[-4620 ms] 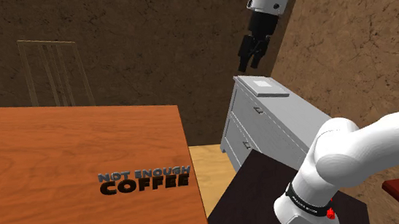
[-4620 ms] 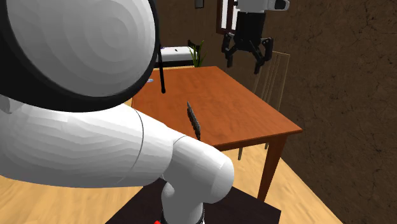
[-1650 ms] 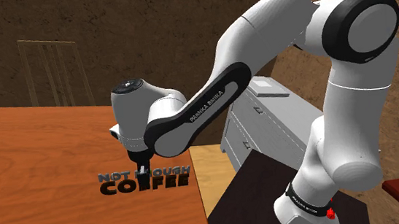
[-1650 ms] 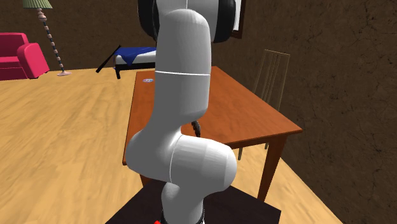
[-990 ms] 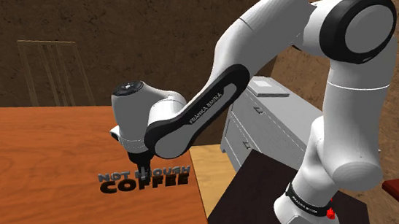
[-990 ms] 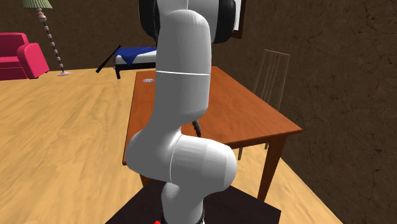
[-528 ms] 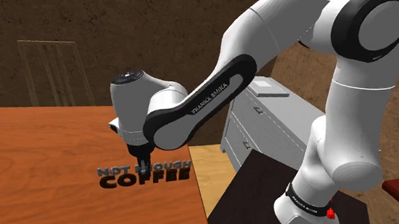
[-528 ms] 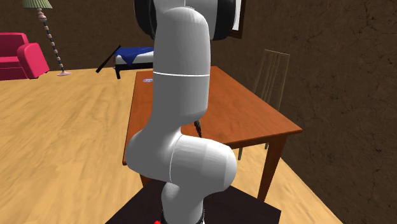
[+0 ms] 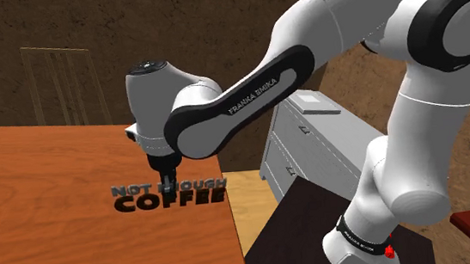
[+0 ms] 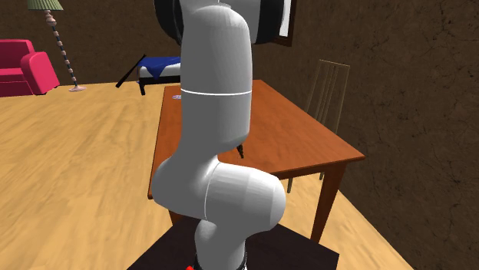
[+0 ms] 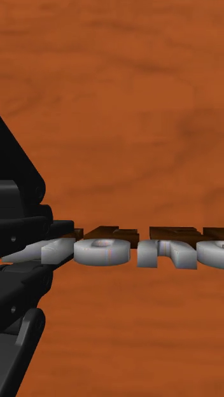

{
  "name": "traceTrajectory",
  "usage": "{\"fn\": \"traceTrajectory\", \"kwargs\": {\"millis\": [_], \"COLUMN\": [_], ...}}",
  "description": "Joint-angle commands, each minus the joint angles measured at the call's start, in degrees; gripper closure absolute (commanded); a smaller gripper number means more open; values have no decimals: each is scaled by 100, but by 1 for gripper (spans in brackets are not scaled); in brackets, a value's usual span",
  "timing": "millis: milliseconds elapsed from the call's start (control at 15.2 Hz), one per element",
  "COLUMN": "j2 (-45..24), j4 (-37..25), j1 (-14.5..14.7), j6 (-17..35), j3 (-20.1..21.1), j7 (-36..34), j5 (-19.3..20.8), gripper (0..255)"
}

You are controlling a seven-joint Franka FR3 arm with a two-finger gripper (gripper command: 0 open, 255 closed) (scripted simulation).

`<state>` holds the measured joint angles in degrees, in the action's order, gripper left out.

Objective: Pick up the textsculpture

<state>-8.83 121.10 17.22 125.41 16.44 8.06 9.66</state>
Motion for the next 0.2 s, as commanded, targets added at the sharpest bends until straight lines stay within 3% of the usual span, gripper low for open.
{"fn": "traceTrajectory", "kwargs": {"millis": [0,132], "j2": [98,105], "j4": [-41,-45], "j1": [-5,-5], "j6": [-132,-143], "j3": [11,11], "j7": [39,42], "j5": [-48,-52], "gripper": [255,255]}}
